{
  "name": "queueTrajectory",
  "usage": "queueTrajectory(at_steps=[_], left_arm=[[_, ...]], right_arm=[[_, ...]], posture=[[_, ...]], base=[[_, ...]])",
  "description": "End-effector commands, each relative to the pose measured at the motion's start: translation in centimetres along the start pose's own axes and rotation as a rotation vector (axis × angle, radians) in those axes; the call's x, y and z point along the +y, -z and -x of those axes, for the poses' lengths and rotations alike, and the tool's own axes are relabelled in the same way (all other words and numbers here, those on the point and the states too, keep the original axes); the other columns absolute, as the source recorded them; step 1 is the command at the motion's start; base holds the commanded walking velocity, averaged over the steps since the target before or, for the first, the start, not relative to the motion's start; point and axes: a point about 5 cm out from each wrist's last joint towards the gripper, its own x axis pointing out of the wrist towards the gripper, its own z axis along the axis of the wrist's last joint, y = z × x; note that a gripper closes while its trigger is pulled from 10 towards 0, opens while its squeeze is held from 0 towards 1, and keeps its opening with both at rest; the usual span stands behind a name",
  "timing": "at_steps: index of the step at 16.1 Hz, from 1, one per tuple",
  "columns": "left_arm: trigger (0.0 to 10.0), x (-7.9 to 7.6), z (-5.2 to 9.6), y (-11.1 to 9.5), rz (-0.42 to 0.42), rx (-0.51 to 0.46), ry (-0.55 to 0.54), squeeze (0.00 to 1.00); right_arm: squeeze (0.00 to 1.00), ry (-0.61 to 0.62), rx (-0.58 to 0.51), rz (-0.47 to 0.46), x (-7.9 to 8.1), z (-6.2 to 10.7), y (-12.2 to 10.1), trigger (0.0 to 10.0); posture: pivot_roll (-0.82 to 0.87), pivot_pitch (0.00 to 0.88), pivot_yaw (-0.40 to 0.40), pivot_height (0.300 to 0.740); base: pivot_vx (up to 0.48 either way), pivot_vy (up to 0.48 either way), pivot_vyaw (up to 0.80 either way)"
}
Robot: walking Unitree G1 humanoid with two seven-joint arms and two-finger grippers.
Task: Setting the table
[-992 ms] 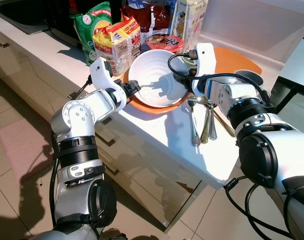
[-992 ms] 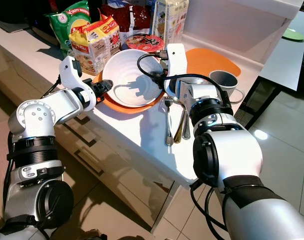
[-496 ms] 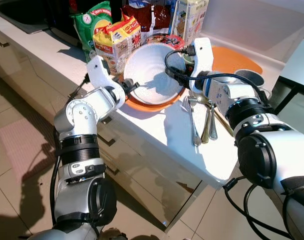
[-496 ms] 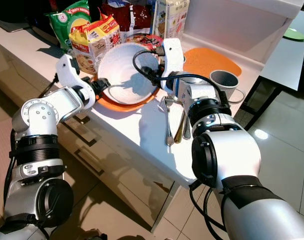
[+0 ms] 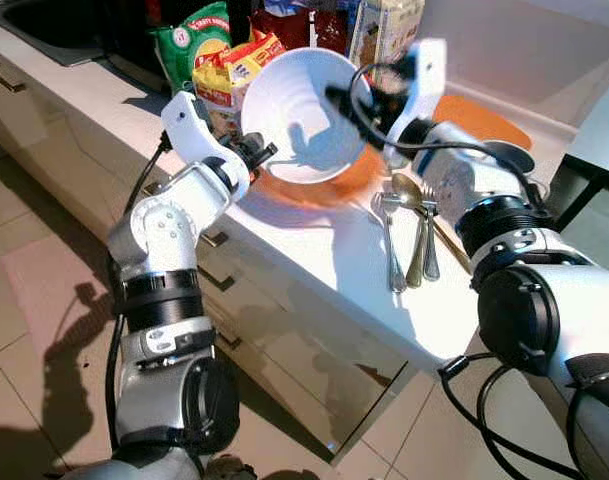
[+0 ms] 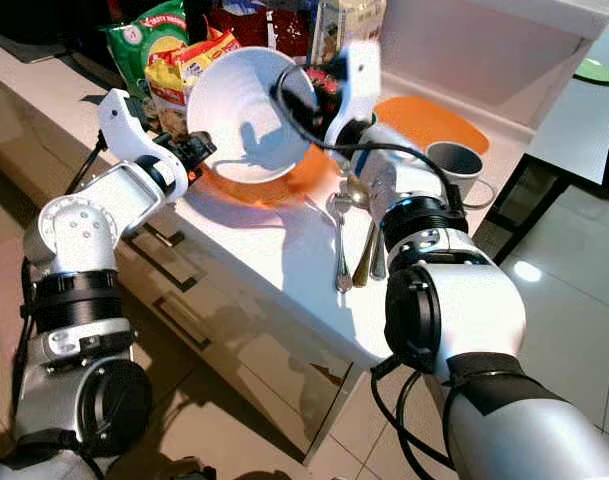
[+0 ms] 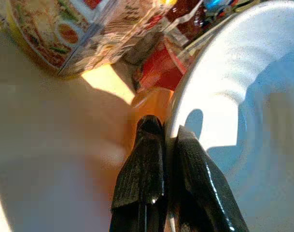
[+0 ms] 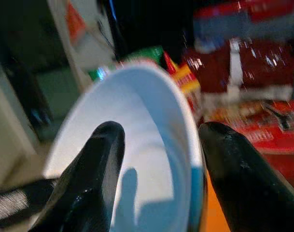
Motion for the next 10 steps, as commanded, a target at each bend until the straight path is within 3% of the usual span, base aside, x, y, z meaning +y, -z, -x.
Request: queueTrajectory(at_steps=[1,4,8,10], left_arm=[[0.0,-1.3,0.2,-0.4,-0.015,-0.034,0.072,0.0],[0.0,-1.7,0.1,-0.2,-0.043,-0.038,0.088,0.0],[0.0,-2.2,0.3,-1.1,-0.077,-0.119,0.106,0.0],[0.0,-2.6,0.8,-2.2,-0.117,-0.211,0.134,0.0]], right_arm=[[0.0,-0.029,-0.066,-0.025,-0.6,0.8,-0.6,10.0],[0.0,-0.003,-0.056,-0.011,-1.2,1.4,0.2,10.0],[0.0,-0.067,-0.153,-0.058,-1.0,1.8,-0.4,10.0],[0.0,-0.128,-0.312,-0.085,-0.5,2.3,-2.3,10.0]], posture=[[0.16,0.0,-0.051,0.74],[0.15,0.0,-0.045,0.74],[0.15,0.0,-0.045,0.74],[0.16,0.0,-0.044,0.74]], base=[[0.0,0.0,0.0],[0.0,0.0,0.0],[0.0,0.0,0.0],[0.0,0.0,0.0]])
